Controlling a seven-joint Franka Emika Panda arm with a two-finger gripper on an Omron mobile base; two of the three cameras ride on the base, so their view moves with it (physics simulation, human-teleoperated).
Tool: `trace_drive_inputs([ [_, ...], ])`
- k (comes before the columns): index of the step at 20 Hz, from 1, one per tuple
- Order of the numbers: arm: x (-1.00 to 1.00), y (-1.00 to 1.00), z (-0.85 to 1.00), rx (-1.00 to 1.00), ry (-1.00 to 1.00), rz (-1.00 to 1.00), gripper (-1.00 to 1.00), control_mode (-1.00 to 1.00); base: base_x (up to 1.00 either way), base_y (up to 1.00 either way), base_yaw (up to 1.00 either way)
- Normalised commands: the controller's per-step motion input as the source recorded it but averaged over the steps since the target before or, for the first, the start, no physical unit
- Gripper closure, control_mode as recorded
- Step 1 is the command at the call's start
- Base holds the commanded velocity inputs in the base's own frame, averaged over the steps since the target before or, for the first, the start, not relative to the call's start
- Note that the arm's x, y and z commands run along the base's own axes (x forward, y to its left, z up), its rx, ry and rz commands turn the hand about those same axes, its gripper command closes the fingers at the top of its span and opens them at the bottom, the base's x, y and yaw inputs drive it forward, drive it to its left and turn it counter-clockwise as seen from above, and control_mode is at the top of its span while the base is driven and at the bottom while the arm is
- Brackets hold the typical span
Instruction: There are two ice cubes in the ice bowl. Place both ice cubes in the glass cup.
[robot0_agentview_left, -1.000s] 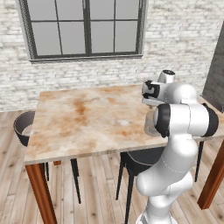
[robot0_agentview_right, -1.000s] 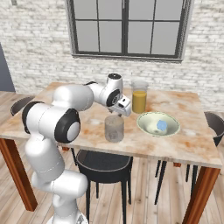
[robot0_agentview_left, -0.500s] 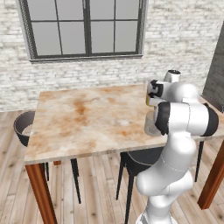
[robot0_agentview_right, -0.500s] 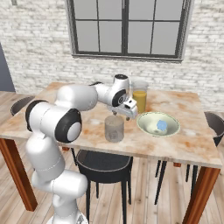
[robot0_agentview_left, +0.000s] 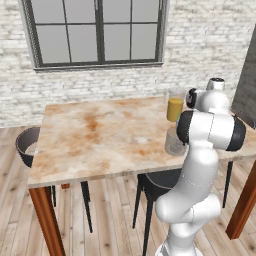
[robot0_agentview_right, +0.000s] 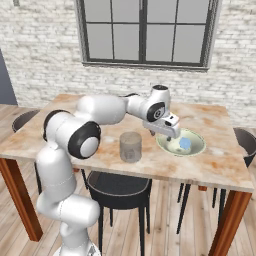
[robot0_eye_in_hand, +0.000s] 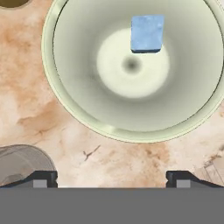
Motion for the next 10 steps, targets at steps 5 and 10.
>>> trace_drive_inputs([
  [5, 0.04, -0.76, 0.06, 0.02, -0.01, -0.01, -1.0, -1.0, 0.0, 0.0, 0.0],
  [10, 0.24, -0.47, 0.0, 0.0, -0.02, 0.0, -1.0, -1.0, 0.0, 0.0, 0.0],
])
